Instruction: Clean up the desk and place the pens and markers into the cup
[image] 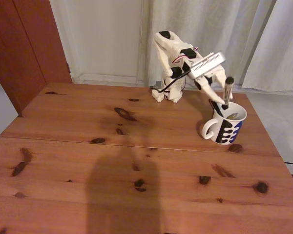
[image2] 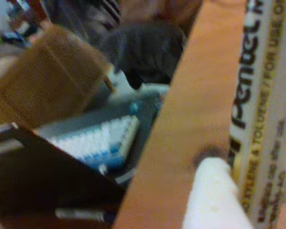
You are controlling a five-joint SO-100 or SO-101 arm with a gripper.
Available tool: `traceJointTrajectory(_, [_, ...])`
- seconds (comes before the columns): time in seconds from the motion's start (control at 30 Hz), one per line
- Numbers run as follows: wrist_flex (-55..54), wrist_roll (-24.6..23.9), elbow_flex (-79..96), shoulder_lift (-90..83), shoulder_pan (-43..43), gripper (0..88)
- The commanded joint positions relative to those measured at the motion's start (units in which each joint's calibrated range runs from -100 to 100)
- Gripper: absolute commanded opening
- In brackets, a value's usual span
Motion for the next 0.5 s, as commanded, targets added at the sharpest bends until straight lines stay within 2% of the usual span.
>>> traceJointTrajectory(0.0, [0.0, -0.3, -3.2, -3.8, 0.0, 0.6])
traceJointTrajectory(0.47, [-12.8, 2.5, 1.0, -3.6, -0.3, 0.6])
